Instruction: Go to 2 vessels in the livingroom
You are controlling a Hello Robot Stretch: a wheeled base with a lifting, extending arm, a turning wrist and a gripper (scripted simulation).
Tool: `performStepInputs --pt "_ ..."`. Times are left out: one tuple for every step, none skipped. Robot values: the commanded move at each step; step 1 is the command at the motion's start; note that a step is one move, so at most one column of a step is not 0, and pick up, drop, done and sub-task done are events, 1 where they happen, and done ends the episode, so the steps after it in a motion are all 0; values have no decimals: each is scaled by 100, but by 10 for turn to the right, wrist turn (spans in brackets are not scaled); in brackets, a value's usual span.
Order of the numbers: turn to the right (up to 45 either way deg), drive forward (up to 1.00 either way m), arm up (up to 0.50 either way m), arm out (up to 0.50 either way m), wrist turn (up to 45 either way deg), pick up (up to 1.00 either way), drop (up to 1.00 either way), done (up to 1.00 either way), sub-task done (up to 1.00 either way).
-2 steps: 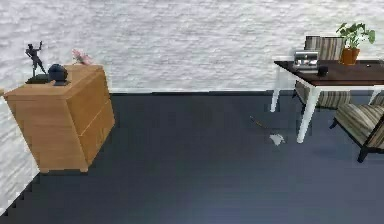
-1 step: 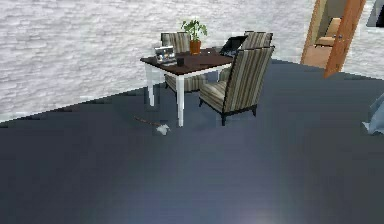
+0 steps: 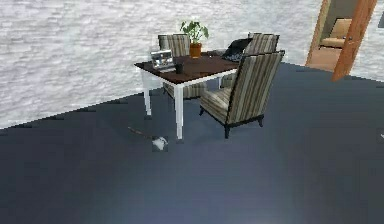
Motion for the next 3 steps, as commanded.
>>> performStepInputs --pt "390 0 0 0 0 0 0 0 0" --pt "0 100 0 0 0 0 0 0 0" --pt "0 100 0 0 0 0 0 0 0"
